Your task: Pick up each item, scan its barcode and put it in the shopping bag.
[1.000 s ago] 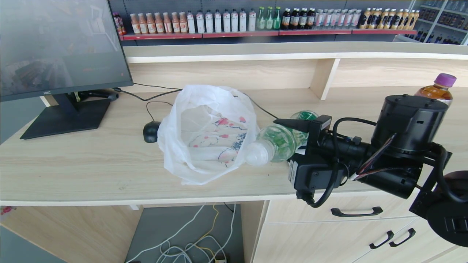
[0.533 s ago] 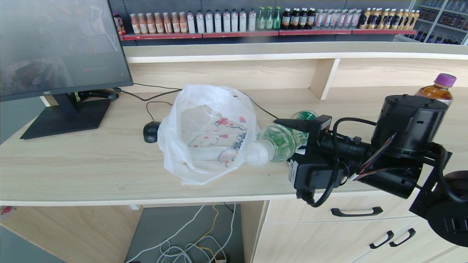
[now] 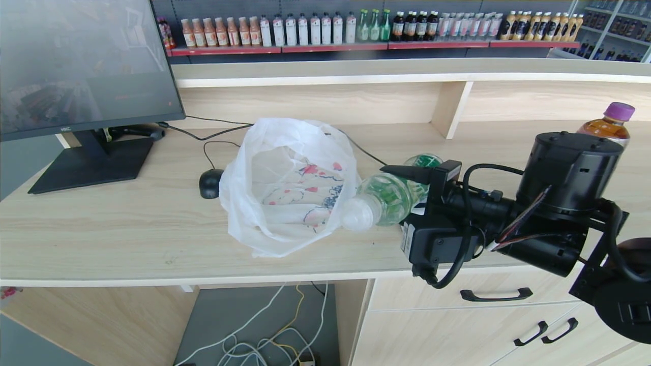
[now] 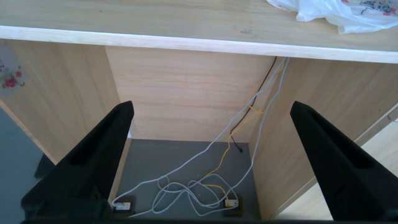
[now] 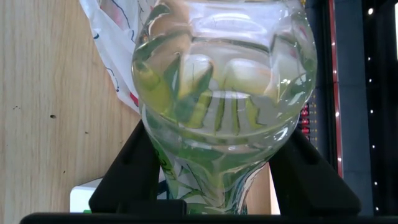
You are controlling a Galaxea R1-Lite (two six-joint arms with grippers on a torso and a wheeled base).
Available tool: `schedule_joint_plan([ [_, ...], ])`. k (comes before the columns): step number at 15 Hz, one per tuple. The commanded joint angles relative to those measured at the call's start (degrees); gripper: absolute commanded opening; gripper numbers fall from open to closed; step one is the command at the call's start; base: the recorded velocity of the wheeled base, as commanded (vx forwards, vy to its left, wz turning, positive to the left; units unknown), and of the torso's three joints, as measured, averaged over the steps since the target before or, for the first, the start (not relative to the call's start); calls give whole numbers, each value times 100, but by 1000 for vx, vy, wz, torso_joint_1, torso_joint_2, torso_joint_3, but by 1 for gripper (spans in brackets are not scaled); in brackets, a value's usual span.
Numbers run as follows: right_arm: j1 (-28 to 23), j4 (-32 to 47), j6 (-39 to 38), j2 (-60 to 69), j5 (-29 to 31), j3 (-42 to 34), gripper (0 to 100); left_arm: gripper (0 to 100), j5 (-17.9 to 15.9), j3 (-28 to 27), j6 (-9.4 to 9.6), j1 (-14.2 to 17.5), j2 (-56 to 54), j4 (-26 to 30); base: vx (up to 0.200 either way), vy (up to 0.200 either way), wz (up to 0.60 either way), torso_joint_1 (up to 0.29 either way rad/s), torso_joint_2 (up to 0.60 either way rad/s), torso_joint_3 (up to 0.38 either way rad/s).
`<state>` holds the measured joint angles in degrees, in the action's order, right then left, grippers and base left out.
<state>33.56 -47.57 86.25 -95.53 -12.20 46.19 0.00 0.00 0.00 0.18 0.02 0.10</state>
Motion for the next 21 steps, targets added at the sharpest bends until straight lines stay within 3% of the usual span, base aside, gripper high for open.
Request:
schedule_joint_plan([
  [1, 1, -7, -3, -10, -1, -5, 0, 100, 0, 0, 0, -1, -2, -1, 0, 0, 0, 0, 0, 0],
  [7, 300, -622, -442, -10, 377, -84, 0, 100, 0, 0, 0, -1, -2, -1, 0, 0, 0, 0, 0, 0],
  [14, 590, -1360, -1479, 43, 939, -66, 0, 100, 0, 0, 0, -1, -2, -1, 0, 0, 0, 0, 0, 0],
  [21, 1162, -2134, -3940, -71, 1941, -277, 0, 100, 0, 0, 0, -1, -2, -1, 0, 0, 0, 0, 0, 0],
])
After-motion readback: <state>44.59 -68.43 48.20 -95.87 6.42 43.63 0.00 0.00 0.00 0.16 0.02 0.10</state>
